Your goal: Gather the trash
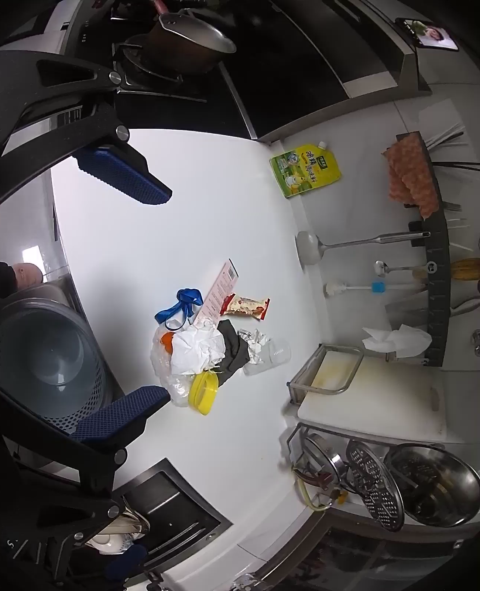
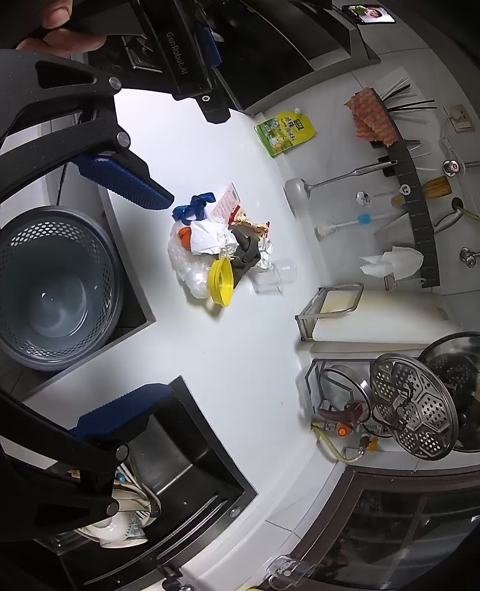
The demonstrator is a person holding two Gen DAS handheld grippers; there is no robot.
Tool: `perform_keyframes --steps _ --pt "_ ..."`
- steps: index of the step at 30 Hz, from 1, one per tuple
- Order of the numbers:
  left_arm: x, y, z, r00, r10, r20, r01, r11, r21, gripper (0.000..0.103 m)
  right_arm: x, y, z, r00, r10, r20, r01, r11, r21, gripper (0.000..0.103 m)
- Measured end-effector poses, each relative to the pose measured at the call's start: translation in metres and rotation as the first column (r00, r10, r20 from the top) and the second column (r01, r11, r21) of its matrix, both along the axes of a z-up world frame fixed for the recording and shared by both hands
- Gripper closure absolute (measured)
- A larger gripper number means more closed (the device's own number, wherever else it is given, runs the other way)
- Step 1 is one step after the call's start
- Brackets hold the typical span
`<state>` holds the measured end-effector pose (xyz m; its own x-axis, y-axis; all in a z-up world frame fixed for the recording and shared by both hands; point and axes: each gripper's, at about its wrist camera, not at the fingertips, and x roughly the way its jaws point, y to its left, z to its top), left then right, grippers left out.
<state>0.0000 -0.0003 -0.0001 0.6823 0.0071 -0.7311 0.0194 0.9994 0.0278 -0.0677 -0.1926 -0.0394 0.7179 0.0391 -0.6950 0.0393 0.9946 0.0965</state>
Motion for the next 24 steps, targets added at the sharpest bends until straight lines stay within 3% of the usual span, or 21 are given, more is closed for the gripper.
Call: perform_keyframes --steps 24 --pt "0.0007 -0.0006 -0.0005 1.0 0.002 0.001 -0.002 1.0 0.0 0.006 -0.0042 0.0029 0.0008 1.0 0.008 0.005 -0.008 1.0 -0.002 0.012"
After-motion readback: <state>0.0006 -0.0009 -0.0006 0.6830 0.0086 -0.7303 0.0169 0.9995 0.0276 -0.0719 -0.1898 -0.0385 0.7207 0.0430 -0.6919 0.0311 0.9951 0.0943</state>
